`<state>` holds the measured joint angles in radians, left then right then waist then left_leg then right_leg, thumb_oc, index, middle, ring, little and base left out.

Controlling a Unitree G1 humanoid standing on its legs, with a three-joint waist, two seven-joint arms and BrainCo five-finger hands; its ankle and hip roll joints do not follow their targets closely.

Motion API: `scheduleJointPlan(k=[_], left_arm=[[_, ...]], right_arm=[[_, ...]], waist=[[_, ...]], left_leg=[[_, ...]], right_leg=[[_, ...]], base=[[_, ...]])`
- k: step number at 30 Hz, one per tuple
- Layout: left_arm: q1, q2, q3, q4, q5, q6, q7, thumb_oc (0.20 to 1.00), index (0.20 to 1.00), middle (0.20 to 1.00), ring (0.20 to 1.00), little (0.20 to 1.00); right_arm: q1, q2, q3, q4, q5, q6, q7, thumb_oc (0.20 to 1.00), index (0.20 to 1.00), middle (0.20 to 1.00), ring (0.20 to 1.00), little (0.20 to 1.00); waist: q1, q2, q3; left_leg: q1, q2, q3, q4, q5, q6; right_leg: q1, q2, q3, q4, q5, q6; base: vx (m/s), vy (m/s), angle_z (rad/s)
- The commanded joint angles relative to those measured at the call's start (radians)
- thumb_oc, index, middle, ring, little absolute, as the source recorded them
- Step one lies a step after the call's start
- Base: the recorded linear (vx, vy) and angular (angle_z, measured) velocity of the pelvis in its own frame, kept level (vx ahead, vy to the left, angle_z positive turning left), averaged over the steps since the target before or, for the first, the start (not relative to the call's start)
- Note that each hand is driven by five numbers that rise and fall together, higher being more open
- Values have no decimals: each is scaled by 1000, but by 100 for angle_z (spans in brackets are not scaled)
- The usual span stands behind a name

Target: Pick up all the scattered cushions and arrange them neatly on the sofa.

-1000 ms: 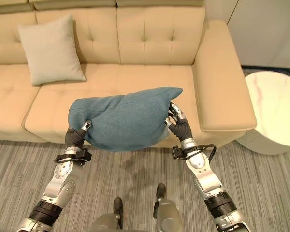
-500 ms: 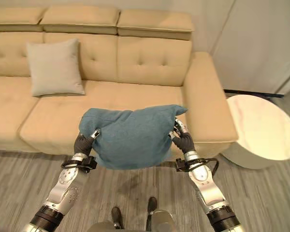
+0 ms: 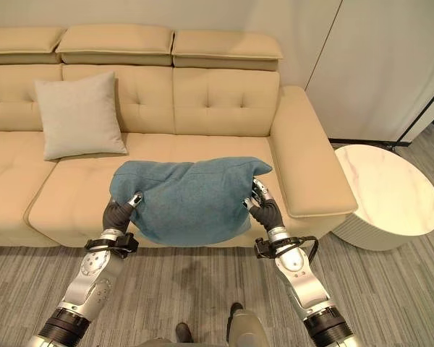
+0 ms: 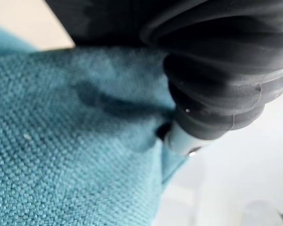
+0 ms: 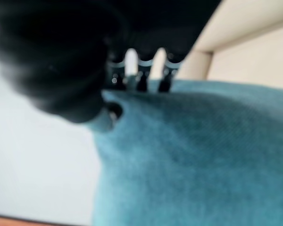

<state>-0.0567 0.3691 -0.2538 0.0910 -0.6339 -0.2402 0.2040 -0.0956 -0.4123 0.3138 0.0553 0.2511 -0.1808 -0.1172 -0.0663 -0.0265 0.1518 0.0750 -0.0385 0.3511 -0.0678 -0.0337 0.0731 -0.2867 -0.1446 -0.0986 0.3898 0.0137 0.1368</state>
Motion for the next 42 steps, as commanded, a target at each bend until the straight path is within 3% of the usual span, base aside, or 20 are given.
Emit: scheduleJointPlan(k=[1, 3, 7, 9, 11, 15, 17, 19, 24, 29, 32, 34, 37, 42], left_arm=[[-121, -23, -58, -204, 67, -118, -57, 200, 200, 200, 200, 200], [-146, -30, -62, -191, 62, -120, -50, 200, 200, 200, 200, 200], [-155, -52, -81, -176, 49, -127, -76, 200, 200, 200, 200, 200], [-164, -70, -83, -169, 1, -124, -102, 200, 200, 200, 200, 200], [-160, -66, -85, -173, -4, -120, -106, 200, 200, 200, 200, 200], [-164, -65, -98, -154, -4, -106, -103, 200, 200, 200, 200, 200], [-165, -73, -96, -151, 8, -104, -89, 200, 200, 200, 200, 200], [-165, -75, -96, -150, 9, -105, -87, 200, 200, 200, 200, 200], [-161, -70, -89, -153, 22, -105, -76, 200, 200, 200, 200, 200], [-157, -58, -90, -163, 30, -103, -66, 200, 200, 200, 200, 200], [-161, -49, -89, -159, 53, -105, -54, 200, 200, 200, 200, 200], [-159, -47, -81, -159, 56, -105, -51, 200, 200, 200, 200, 200], [-155, -55, -65, -118, 59, -120, -14, 200, 200, 200, 200, 200], [-149, -67, -60, -141, 67, -112, -53, 200, 200, 200, 200, 200]], right_arm=[[-152, 39, 58, -66, -8, -93, 55, 200, 200, 200, 200, 200], [-165, 34, 67, -64, -6, -94, 51, 200, 200, 200, 200, 200], [-161, 13, 58, -64, -3, -93, 59, 200, 200, 200, 200, 200], [-144, -10, 30, -73, 22, -94, 57, 200, 200, 200, 200, 200], [-138, -19, 28, -81, 31, -93, 62, 200, 200, 200, 200, 200], [-114, -24, 9, -77, 27, -88, 60, 200, 200, 200, 200, 200], [-114, -9, 18, -48, 19, -92, 51, 200, 200, 200, 200, 200], [-119, -6, 17, -44, 22, -92, 48, 200, 200, 200, 200, 200], [-133, 11, 22, -34, 13, -80, 50, 200, 200, 200, 200, 200], [-159, 40, 43, -37, 4, -74, 59, 200, 200, 200, 200, 200], [-162, 52, 50, -34, 0, -74, 59, 200, 200, 200, 200, 200], [-173, 54, 58, -26, -1, -73, 56, 200, 200, 200, 200, 200], [-191, 44, 70, 9, -27, -85, 25, 200, 200, 200, 200, 200], [-182, 34, 77, -38, -12, -73, 67, 200, 200, 200, 200, 200]], waist=[[-15, -6, -35], [-31, -14, -31], [-51, -20, -59], [-72, -25, -77], [-63, -27, -72], [-46, -48, -67], [-5, -30, -54], [2, -31, -49], [12, -23, -70], [15, -14, -63], [9, -2, -57], [1, 7, -59], [-12, -6, -53], [-9, -10, -76]], left_leg=[[26, 14, -117, 28, -17, -73], [39, 3, -144, 42, -38, -83], [50, -10, -178, 93, -82, -98], [-4, 54, -123, 313, -48, -168], [-25, 78, -111, 412, -13, -194], [-119, 97, -91, 307, -30, -155], [-228, 109, -163, 102, 139, -173], [-231, 109, -171, 90, 156, -178], [-178, 91, -187, 82, 144, -150], [-113, 66, -129, 84, 89, -94], [-69, 63, -118, 75, 59, -81], [-42, 56, -117, 57, 48, -83], [-6, 44, -128, 38, 14, -101], [7, 44, -147, 55, 9, -117]], right_leg=[[59, 44, -42, -182, 61, 22], [41, 57, -41, -272, 96, 35], [100, 94, 37, -305, 91, 19], [191, 77, -43, -327, 67, -21], [234, 81, -63, -326, 40, -46], [286, 71, -65, -339, 3, -42], [349, 116, -7, -340, -46, -53], [363, 121, 10, -336, -56, -56], [378, 113, 58, -288, -77, -36], [258, 56, 74, -24, 43, 51], [197, 34, 41, 44, 39, 40], [163, 21, 13, -8, 28, 25], [136, 10, -13, -258, 44, 20], [211, 34, 0, -315, 40, 19]], base=[[122, -23, 9], [264, -54, 16], [307, -91, 81], [414, -236, 102], [256, -156, 90], [213, -45, 8], [430, 37, -18], [266, 56, -58], [215, 115, -73], [170, 161, -54], [121, 114, -9], [175, 46, 0], [199, -70, -17], [161, -75, 26]])
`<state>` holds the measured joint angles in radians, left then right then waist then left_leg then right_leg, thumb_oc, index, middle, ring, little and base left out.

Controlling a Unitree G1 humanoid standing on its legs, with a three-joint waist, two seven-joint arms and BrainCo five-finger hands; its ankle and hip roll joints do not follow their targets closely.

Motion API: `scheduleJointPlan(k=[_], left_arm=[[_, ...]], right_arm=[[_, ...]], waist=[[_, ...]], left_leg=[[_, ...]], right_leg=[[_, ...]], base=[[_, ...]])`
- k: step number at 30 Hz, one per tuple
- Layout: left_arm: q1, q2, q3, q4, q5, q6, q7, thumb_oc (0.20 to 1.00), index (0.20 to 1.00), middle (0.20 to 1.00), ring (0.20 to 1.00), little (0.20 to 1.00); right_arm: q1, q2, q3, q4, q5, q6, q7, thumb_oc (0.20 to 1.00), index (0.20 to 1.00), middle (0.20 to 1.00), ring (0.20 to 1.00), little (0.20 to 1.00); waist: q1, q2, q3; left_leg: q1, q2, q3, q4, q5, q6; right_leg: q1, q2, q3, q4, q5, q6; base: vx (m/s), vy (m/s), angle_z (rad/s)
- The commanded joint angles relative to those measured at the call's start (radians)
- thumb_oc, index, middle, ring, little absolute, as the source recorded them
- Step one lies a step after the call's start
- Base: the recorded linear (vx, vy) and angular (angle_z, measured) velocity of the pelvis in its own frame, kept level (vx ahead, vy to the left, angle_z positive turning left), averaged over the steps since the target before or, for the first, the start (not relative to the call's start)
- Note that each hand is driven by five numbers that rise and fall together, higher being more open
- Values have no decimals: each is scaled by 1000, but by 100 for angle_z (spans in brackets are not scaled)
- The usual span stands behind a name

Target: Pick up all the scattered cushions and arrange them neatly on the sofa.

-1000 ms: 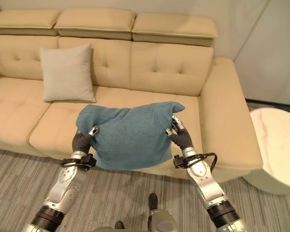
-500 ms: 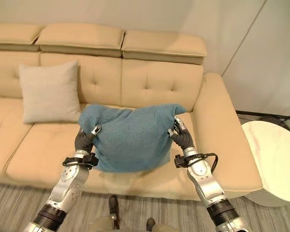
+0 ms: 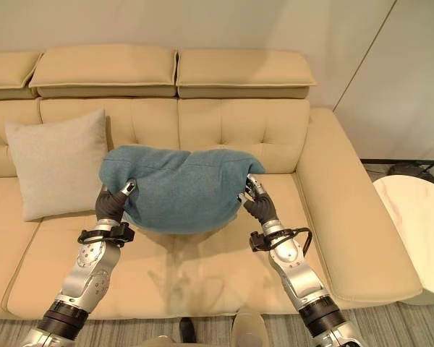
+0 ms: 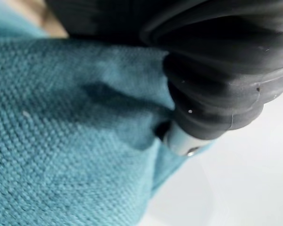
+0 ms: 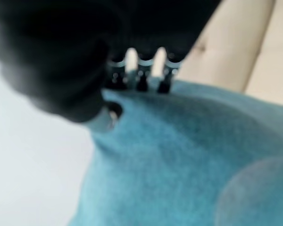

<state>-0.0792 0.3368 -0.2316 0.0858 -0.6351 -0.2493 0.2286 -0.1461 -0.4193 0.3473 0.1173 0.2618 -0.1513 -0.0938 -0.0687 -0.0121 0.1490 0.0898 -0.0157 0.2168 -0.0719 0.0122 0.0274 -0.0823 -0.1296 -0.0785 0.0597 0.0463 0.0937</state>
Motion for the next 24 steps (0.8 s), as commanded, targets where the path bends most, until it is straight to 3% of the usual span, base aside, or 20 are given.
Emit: scheduleJointPlan(k=[1, 7, 12, 18, 24], left_arm=[[-135, -34, -80, -115, 65, -99, -82, 200, 200, 200, 200, 200], [-196, -44, -85, -60, 59, -88, -56, 200, 200, 200, 200, 200], [-341, -70, -126, 61, 12, -103, -16, 200, 200, 200, 200, 200], [-615, -32, -183, 242, -10, -141, 61, 200, 200, 200, 200, 200], [-832, 17, -216, 396, -21, -166, 104, 200, 200, 200, 200, 200]], right_arm=[[-139, 32, 35, -95, -22, -99, 40, 200, 200, 200, 200, 200], [-181, 21, 39, -85, -15, -91, 34, 200, 200, 200, 200, 200], [-301, 30, 85, -4, -2, -84, -3, 200, 200, 200, 200, 200], [-576, 31, 142, 150, 28, -92, -94, 200, 200, 200, 200, 200], [-816, 19, 176, 295, 31, -99, -160, 200, 200, 200, 200, 200]], waist=[[-4, -23, -89], [-8, -11, -90], [-21, 1, -42], [-31, 9, 17], [-28, 12, 14]], left_leg=[[3, 21, -14, 50, -39, -75], [14, 35, -19, 17, -29, -89], [-37, 50, -26, 2, -3, -104], [-221, 61, -17, 31, 33, -111], [-359, 69, -15, 36, 63, -118]], right_leg=[[46, 26, -34, -23, 4, 54], [88, 41, -60, -85, -2, 43], [57, 51, -69, -118, 11, 37], [-144, 60, -41, -91, 53, 44], [-304, 66, -27, -58, 83, 53]], base=[[172, -109, -6], [83, -85, 5], [-81, -60, 11], [-205, -39, -3], [-81, -20, -11]])
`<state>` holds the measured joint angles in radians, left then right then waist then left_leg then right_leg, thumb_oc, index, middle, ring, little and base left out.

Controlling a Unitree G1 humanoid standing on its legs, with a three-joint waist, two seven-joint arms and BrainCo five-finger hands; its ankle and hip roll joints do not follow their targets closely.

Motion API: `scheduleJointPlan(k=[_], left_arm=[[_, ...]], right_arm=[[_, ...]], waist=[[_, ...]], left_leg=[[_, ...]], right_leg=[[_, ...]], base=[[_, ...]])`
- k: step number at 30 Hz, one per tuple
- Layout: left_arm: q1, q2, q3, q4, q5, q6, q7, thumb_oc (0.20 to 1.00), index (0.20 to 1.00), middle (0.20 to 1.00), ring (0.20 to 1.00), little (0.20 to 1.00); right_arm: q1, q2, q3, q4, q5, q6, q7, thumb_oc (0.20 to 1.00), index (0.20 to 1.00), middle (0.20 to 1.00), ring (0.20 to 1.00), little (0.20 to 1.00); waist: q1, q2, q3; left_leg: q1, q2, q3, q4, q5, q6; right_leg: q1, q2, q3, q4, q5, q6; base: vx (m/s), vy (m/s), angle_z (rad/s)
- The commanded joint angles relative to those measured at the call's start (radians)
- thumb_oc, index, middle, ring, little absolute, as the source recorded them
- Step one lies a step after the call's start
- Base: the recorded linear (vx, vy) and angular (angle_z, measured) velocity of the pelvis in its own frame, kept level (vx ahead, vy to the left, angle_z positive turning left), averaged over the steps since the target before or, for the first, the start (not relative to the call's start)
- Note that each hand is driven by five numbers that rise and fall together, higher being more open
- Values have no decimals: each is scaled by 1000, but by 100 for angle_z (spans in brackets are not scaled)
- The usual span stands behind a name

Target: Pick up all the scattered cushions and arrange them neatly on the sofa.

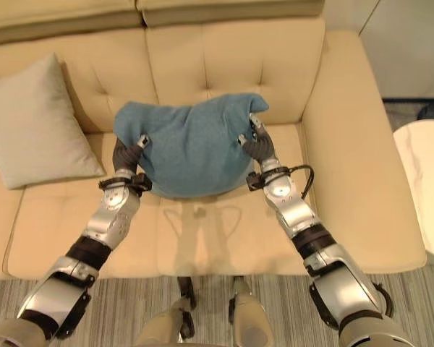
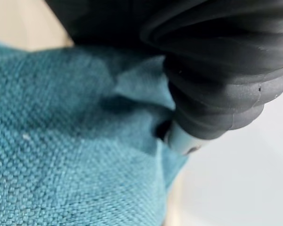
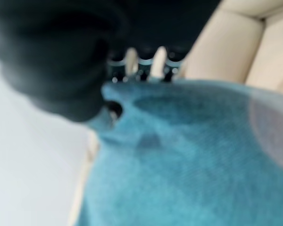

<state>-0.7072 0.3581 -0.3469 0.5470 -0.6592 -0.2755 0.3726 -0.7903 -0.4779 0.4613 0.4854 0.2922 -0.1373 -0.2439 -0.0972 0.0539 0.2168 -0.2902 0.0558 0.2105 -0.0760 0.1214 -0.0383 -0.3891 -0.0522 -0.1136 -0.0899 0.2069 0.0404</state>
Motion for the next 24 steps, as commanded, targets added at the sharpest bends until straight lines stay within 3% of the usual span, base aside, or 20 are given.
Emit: scheduleJointPlan(k=[1, 6, 15, 23, 24], left_arm=[[-234, 6, -102, -50, -1, -142, -37, 200, 200, 200, 200, 200], [-317, 33, -108, -12, -4, -152, -35, 200, 200, 200, 200, 200], [-369, 27, -110, 2, -35, -160, -34, 200, 200, 200, 200, 200], [-468, 54, -135, 146, -57, -149, -41, 200, 200, 200, 200, 200], [-501, 67, -137, 204, -62, -144, -32, 928, 928, 928, 928, 928]], right_arm=[[-207, 70, 71, -62, -5, -111, -18, 200, 200, 200, 200, 200], [-308, 56, 96, 2, -15, -106, -30, 200, 200, 200, 200, 200], [-371, 63, 116, 37, -6, -95, -32, 200, 200, 200, 200, 200], [-476, 76, 170, 195, 11, -89, -35, 200, 200, 200, 200, 200], [-498, 90, 175, 251, 25, -84, -42, 667, 667, 667, 667, 667]], waist=[[1, -53, -55], [6, -56, -63], [15, -61, -56], [30, -58, -28], [34, -59, -26]], left_leg=[[7, -1, -10, 33, -38, -55], [-25, -1, -16, 2, -13, -66], [-10, -8, -29, 13, -29, -68], [-38, -5, -45, -2, -11, -79], [-51, -4, -49, -10, 2, -83]], right_leg=[[-17, -10, 10, 92, -73, 108], [-52, -10, 15, 62, -48, 116], [-30, -15, 10, 58, -55, 113], [-52, -16, -9, 45, -42, 113], [-65, -16, -13, 38, -32, 114]], base=[[-18, -19, -7], [30, -17, -3], [42, -5, -1], [-8, -18, 9], [0, -45, 8]])
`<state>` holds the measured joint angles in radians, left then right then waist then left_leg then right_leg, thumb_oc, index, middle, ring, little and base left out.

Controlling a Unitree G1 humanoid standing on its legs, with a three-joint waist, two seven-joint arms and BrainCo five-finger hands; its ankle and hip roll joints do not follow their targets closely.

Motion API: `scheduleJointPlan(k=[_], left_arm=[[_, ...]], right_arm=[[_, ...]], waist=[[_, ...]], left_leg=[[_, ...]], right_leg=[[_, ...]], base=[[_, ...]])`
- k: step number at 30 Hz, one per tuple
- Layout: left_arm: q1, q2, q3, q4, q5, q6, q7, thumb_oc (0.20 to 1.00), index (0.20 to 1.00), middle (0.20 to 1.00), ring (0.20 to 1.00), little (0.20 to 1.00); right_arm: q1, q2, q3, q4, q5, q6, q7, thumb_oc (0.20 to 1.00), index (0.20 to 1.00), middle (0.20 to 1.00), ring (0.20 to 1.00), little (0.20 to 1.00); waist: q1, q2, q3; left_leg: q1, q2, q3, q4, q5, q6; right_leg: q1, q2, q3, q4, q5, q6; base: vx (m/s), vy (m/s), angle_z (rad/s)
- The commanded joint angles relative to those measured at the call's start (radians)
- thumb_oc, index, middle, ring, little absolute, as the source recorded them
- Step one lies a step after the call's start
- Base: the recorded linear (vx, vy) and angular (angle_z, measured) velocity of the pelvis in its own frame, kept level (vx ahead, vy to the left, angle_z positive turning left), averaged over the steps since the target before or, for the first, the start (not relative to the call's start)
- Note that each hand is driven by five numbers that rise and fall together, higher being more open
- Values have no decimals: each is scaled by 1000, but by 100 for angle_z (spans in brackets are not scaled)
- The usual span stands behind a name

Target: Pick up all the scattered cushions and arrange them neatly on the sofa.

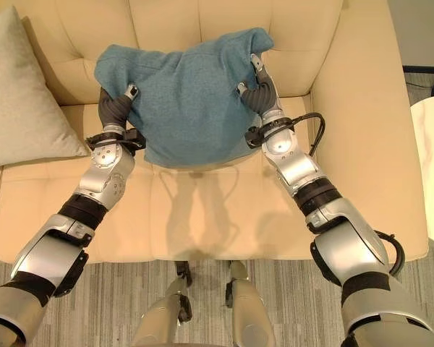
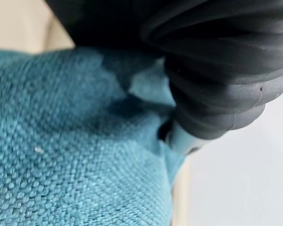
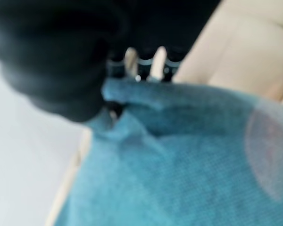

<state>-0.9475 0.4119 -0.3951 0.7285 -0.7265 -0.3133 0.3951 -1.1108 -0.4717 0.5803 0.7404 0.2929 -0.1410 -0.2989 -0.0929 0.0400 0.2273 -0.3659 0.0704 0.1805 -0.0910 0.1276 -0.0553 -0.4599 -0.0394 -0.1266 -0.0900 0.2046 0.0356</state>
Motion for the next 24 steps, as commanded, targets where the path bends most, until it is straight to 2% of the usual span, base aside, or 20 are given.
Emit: scheduleJointPlan(k=[1, 3, 9, 15, 18, 21, 24], left_arm=[[-286, 20, -90, 65, 0, -98, -55, 1000, 1000, 1000, 1000, 1000], [-337, 74, -109, 135, 27, -81, -64, 1000, 1000, 1000, 1000, 1000], [-377, 146, -101, 273, 23, -63, -86, 1000, 1000, 1000, 1000, 1000], [-371, 259, -111, 308, 56, -49, -109, 1000, 1000, 1000, 1000, 1000], [-324, 330, -87, 284, 71, -48, -121, 1000, 1000, 1000, 1000, 1000], [-212, 422, -56, 167, 99, -62, -150, 1000, 1000, 1000, 1000, 1000], [-40, 488, 28, 21, 100, -81, -177, 1000, 1000, 1000, 1000, 1000]], right_arm=[[-195, 91, 62, 36, 31, -80, 12, 1000, 1000, 1000, 1000, 1000], [-243, 87, 96, 127, 28, -66, 15, 1000, 1000, 1000, 1000, 1000], [-285, 53, 119, 300, -14, -40, 14, 1000, 1000, 1000, 1000, 1000], [-290, -44, 103, 347, -5, -33, 13, 1000, 1000, 1000, 1000, 1000], [-260, -132, 92, 305, 0, -42, 26, 1000, 1000, 1000, 1000, 1000], [-188, -263, 83, 177, -35, -60, 44, 1000, 1000, 1000, 1000, 1000], [-48, -374, 10, 34, -37, -85, 67, 1000, 1000, 1000, 1000, 1000]], waist=[[30, -44, -36], [36, -40, -32], [46, -30, -24], [50, -25, -32], [47, -25, -36], [44, -22, -37], [41, -22, -41]], left_leg=[[14, -17, -22, 4, 1, -69], [-2, -14, -32, 4, 5, -80], [-7, -16, -47, 4, 7, -85], [-3, -22, -48, 4, 5, -85], [4, -26, -48, 4, 4, -84], [25, -27, -44, 4, -6, -84], [39, -30, -41, 4, -10, -81]], right_leg=[[-1, -29, -4, 35, -26, 118], [-6, -27, -13, 27, -23, 118], [-3, -31, -22, 19, -21, 118], [6, -34, -21, 15, -21, 119], [13, -35, -19, 13, -19, 119], [34, -32, -17, 13, -25, 119], [48, -34, -17, 12, -26, 118]], base=[[-3, -35, 13], [1, -23, 16], [5, -3, 4], [15, 13, 4], [22, 22, 6], [28, 21, 7], [15, 23, 3]])
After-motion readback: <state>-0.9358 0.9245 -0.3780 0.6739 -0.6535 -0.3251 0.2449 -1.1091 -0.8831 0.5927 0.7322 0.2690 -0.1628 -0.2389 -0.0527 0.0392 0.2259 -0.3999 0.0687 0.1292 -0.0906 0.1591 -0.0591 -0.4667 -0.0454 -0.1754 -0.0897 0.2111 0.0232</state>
